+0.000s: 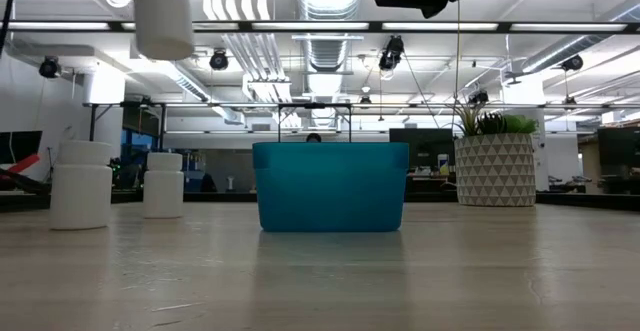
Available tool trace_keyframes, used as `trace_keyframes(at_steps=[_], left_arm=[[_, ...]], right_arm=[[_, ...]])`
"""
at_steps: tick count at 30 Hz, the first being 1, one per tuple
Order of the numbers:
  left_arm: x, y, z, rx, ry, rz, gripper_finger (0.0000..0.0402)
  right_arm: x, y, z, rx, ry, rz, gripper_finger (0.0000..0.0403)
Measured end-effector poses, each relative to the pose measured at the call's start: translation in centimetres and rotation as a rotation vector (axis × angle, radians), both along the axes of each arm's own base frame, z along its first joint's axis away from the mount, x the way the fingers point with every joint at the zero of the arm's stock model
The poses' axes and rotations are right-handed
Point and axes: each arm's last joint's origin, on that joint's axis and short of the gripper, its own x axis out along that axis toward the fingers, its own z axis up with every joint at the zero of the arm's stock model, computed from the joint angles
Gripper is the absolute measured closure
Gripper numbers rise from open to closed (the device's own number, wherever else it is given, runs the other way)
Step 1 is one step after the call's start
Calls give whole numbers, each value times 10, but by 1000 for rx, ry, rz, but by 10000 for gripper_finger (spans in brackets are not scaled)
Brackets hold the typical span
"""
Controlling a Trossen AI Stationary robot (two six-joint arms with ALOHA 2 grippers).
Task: Pick and place pill bottles into a basket
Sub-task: Put the medicine bottle in the blue bin
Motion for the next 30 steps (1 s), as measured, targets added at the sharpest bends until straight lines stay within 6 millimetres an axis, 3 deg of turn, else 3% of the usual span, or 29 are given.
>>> trace_keyframes(at_steps=[20,30], left_arm=[[21,47,3,56,-16,23,257],[26,53,29,92,-134,3,257]], right_arm=[[0,0,0,2,-1,0,328],[0,0,0,-3,-2,1,324]])
